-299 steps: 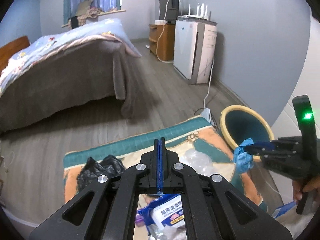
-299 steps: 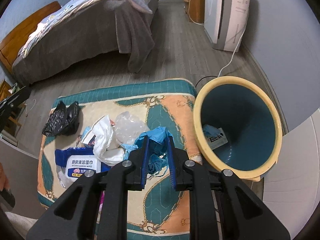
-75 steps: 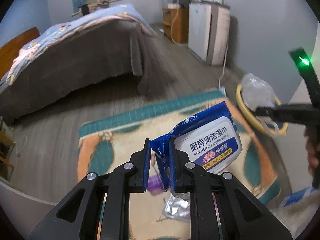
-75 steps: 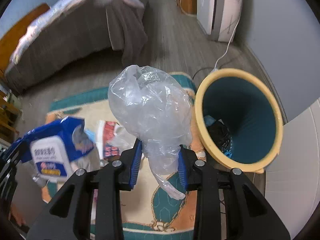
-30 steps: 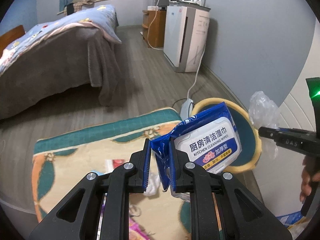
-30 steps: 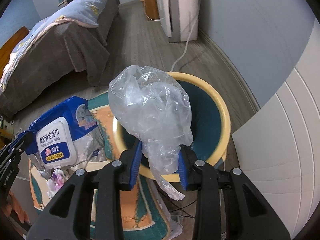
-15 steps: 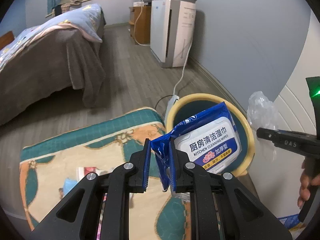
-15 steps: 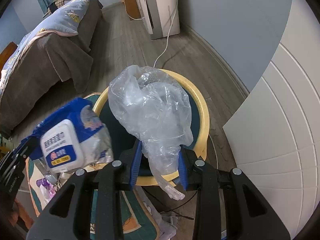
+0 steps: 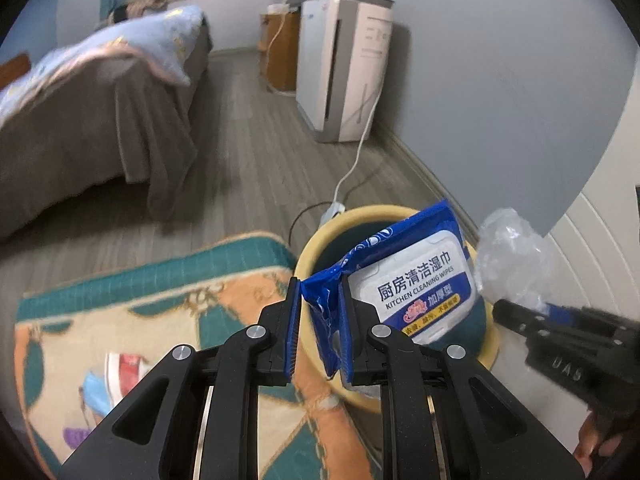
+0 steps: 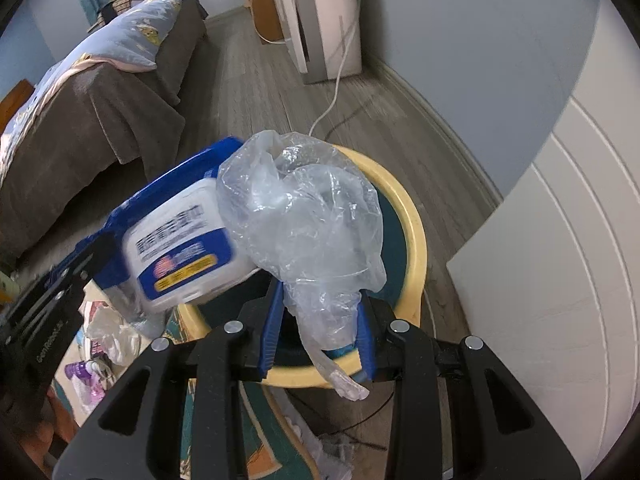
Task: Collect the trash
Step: 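Carry the bag and wipes pack over the bin and open both grippers, then move both tools back over the stool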
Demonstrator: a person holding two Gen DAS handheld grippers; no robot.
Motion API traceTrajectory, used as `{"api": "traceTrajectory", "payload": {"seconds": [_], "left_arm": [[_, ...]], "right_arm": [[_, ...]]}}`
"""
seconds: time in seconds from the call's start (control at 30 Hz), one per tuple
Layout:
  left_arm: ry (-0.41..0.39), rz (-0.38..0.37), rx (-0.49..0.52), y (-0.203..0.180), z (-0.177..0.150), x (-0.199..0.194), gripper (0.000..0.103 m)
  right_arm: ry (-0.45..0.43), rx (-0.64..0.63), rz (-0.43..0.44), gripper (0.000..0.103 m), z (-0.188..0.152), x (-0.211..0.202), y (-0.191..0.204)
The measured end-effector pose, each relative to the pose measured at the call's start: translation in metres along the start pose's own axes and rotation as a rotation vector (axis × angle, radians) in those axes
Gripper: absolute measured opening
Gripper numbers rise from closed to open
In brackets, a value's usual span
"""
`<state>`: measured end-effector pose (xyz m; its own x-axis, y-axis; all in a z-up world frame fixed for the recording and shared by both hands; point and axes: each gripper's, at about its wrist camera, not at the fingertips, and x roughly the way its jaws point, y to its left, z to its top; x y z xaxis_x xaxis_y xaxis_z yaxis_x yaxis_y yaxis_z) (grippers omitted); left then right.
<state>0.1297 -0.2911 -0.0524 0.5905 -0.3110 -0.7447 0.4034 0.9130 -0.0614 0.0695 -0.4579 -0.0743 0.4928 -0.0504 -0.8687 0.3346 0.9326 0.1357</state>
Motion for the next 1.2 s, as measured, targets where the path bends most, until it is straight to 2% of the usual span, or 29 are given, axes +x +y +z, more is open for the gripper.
{"api": "traceTrajectory", "payload": {"seconds": [0.03,0.13,0.17,0.33,0.4,0.47,0.77,1.1,1.2], "left_arm": [[-0.006,0.002,0.025,-0.005,0.001,0.002,0.019],[0.001,-0.048,0.025,-0.008,0.000,0.004,0.038],[-0.001,-0.044,0.025,-0.006,0.000,0.004,0.043],[-0.011,-0.056,-0.026,0.015,0.001,-0.003,0.056],[-0.014,-0.038,-0.023,0.023,-0.001,-0.006,0.057],[-0.013,-0.025,-0.015,0.030,-0.002,-0.008,0.061],[-0.045,0.001,-0.033,0.059,-0.009,-0.040,0.078],[-0.078,0.047,-0.015,0.088,-0.020,-0.098,0.089],[-0.078,0.093,-0.003,0.100,-0.021,-0.117,0.092]], "right_arm": [[-0.014,-0.016,-0.009,0.032,0.002,0.000,0.003],[-0.038,-0.012,-0.019,0.032,0.006,0.001,0.002],[-0.042,0.002,-0.020,0.032,0.008,0.002,0.000],[-0.055,0.043,-0.016,0.034,0.011,0.007,0.002],[-0.060,0.042,-0.016,0.040,0.013,0.007,0.006],[-0.069,0.048,-0.025,0.060,0.013,0.005,0.008],[-0.094,0.067,-0.042,0.097,0.013,-0.015,0.024],[-0.111,0.006,0.006,0.097,0.013,-0.045,0.063],[-0.119,-0.017,0.022,0.097,0.011,-0.055,0.079]]}}
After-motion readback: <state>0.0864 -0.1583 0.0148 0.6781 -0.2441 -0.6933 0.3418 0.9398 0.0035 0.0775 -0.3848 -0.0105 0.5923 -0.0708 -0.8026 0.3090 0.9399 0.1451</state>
